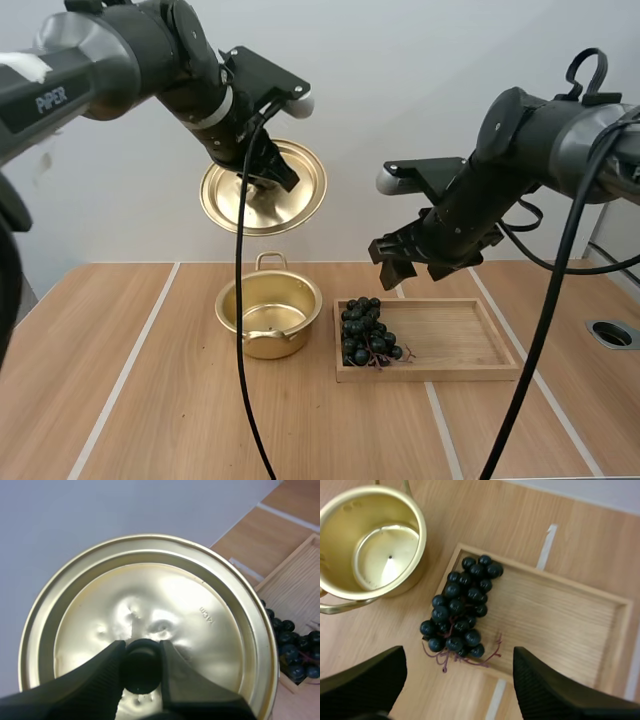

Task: Open the pot, put the grape inside, and close it

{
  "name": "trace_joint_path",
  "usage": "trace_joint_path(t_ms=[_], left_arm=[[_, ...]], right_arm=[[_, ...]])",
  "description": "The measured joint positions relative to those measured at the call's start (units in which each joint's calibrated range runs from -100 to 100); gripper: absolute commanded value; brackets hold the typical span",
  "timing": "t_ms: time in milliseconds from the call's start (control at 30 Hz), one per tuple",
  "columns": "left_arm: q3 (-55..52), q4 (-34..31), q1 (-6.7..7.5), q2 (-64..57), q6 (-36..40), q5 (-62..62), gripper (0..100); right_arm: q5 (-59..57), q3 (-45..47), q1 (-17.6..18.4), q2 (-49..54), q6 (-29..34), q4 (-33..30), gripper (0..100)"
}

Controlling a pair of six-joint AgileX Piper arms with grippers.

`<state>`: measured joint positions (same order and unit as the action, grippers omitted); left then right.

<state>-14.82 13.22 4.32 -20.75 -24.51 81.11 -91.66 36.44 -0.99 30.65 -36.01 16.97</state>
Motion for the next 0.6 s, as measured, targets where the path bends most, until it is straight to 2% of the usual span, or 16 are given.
trace_joint_path(t_ms=[333, 600], left_arm=[[0.0, 2.3, 0.0, -7.6, 0.2, 0.8, 0], [0.0, 4.1, 0.0, -10.8, 0.3, 0.9, 0]], right_arm=[[1.6, 0.0, 3.3, -9.3, 0.0, 1.0, 100], [6.7, 0.5, 4.7, -16.6, 0.1, -1.6, 100]])
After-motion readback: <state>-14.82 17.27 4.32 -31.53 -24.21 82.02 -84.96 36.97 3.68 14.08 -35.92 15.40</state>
